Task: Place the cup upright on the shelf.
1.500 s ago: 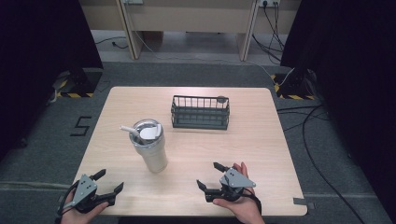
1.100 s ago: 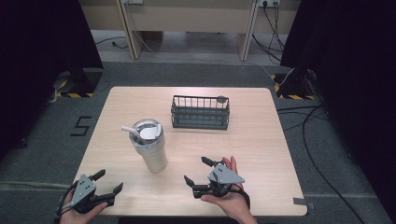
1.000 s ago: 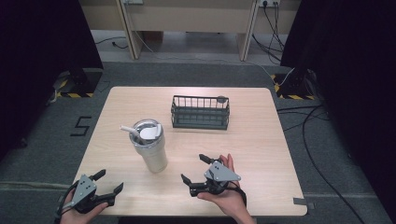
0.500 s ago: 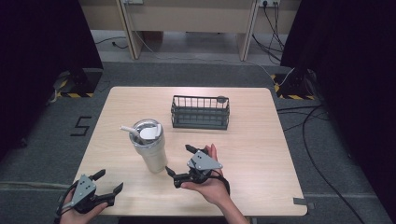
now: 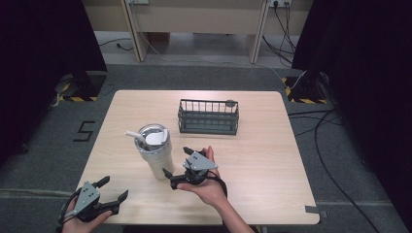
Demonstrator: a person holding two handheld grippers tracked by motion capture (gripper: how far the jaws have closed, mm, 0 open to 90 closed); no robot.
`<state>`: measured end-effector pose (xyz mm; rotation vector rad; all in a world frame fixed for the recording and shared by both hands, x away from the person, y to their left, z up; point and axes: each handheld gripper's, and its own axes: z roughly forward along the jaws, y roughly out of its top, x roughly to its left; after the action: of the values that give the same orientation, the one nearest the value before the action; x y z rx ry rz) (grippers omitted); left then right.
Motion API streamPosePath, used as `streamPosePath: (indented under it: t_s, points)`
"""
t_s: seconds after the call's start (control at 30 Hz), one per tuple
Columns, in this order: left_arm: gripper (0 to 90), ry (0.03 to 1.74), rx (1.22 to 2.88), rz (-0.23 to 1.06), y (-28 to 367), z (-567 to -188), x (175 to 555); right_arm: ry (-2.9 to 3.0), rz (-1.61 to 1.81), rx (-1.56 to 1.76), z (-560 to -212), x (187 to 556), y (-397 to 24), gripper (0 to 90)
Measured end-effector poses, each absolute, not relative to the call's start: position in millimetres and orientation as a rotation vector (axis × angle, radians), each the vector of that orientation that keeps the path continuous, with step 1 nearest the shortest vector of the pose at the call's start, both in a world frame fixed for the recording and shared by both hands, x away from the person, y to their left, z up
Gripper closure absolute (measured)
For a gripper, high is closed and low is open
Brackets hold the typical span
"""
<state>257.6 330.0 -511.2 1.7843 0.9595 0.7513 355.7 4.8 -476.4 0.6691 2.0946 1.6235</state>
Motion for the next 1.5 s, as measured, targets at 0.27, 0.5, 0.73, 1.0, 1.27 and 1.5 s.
streamPosePath:
  t_s: [0.27, 0.5, 0.73, 1.0, 1.27, 1.5]
  points:
    - [15.4, 0.955, 1.783, 0.75, 331, -511, 257, 2.097, 1.637, 0.704, -481, 360, 22, 5.2]
    - [15.2, 0.953, 1.784, 0.75, 330, -511, 257, 2.084, 1.64, 0.715, -486, 362, 28, 2.1]
    - [15.2, 0.955, 1.786, 0.748, 330, -511, 257, 2.078, 1.672, 0.715, -488, 365, 37, 1.3]
    - [15.1, 0.956, 1.783, 0.749, 331, -511, 257, 2.073, 1.68, 0.706, -493, 373, 46, 1.9]
    - [15.1, 0.957, 1.78, 0.747, 331, -511, 257, 2.075, 1.698, 0.699, -494, 377, 55, 1.6]
    - [15.0, 0.955, 1.784, 0.748, 331, -511, 257, 2.06, 1.706, 0.685, -496, 381, 62, 1.3]
